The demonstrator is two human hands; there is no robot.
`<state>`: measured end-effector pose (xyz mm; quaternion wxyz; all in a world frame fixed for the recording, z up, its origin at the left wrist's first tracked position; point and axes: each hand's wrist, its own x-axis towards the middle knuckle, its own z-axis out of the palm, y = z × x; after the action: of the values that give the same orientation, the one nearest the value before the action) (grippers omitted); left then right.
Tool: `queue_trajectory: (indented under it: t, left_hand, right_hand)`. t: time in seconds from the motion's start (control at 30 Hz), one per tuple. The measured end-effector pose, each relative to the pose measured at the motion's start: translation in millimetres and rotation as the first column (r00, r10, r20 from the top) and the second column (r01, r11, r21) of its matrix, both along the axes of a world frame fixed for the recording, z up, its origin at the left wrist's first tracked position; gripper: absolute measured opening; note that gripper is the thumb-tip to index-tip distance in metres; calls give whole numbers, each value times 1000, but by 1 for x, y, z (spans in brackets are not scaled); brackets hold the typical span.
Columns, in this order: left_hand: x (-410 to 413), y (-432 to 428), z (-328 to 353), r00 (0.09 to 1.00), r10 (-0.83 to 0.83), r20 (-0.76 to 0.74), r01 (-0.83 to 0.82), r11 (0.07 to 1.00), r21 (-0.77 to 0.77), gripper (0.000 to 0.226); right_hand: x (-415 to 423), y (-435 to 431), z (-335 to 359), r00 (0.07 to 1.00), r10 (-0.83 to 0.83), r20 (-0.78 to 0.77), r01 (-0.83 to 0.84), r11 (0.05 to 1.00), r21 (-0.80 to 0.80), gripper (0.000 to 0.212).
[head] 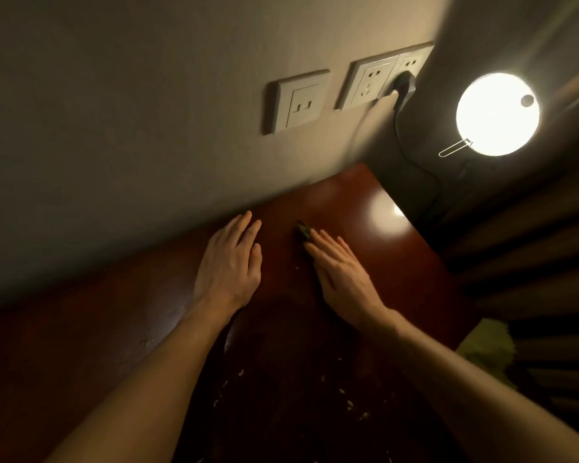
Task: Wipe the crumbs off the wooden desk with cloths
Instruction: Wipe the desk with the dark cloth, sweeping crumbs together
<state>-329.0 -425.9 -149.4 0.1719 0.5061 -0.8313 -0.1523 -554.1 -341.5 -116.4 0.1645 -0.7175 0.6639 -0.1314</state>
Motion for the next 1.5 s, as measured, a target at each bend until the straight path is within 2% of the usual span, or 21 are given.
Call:
queue_trajectory:
  t: [0.13, 0.2, 0.27, 0.37, 0.43, 0.6, 0.77, 0.9, 1.0, 1.07, 1.13, 1.23, 1.3, 1.37, 1.43, 1.5]
  left_hand:
    - [0, 1, 1, 1000, -6, 9, 6, 1000, -18, 54]
    - [0, 2, 4, 1000, -5, 13, 5, 1000, -17, 54]
    - [-1, 1, 6, 1000, -5, 1, 5, 1000, -21, 54]
    - [-2, 0, 5, 1000, -3, -5, 3, 1000, -23, 53]
    - [-1, 0, 3, 1000, 0, -3, 0, 1000, -27, 52]
    - [-2, -2, 3, 1000, -4, -18, 3, 1000, -31, 52]
    - [-1, -1, 8, 1000, 10, -23, -11, 1000, -23, 53]
    - [-2, -2, 7, 1000, 8, -26, -9, 1000, -30, 53]
    - [-2, -2, 5, 1000, 4, -18, -5, 999, -32, 53]
    - [-3, -1, 5, 1000, 11, -14, -11, 999, -32, 53]
    - [-4, 0, 6, 1000, 21, 0, -21, 999, -28, 54]
    - [-4, 2, 6, 999, 29, 39, -28, 999, -18, 56]
    - [-3, 2, 7, 998, 29, 53, -29, 1000, -6, 57]
    - [-4, 3, 10, 998, 27, 57, -28, 1000, 0, 58]
    - [-4, 3, 12, 998, 26, 58, -26, 1000, -3, 58]
    - [-4, 4, 13, 998, 22, 55, -22, 1000, -6, 58]
  right_hand:
    - [22, 23, 8, 980, 186, 67, -191, 979, 75, 65]
    - [13, 16, 6, 975, 213, 56, -217, 974, 65, 70]
    - [-3, 1, -1, 992, 112, 50, -112, 994, 7, 65]
    - [-24, -24, -9, 988, -135, 70, 141, 987, -80, 53]
    - [-20, -30, -10, 988, -147, 48, 151, 985, -84, 53]
    - [36, 13, -11, 981, 186, 47, -183, 981, -65, 69]
    - [30, 21, -15, 939, 343, 21, -342, 939, -35, 67]
    - [-24, -25, -14, 981, 187, -45, -188, 982, -33, 78]
    - [-77, -45, -11, 995, 60, -83, -62, 998, -13, 72]
    - [-102, -41, -10, 999, -4, -55, 3, 1000, -8, 64]
    - [-108, -27, -12, 997, -79, -20, 79, 997, -19, 57]
    - [-81, 2, -16, 988, -154, 16, 155, 987, -47, 62]
    - [-49, 24, -17, 993, -104, 51, 106, 993, -44, 71]
    - [-13, 48, -16, 998, 26, 60, -24, 999, -32, 77]
    - [7, 64, -12, 988, 148, 31, -148, 989, -2, 75]
    - [-1, 59, -8, 979, 205, 2, -205, 979, 4, 69]
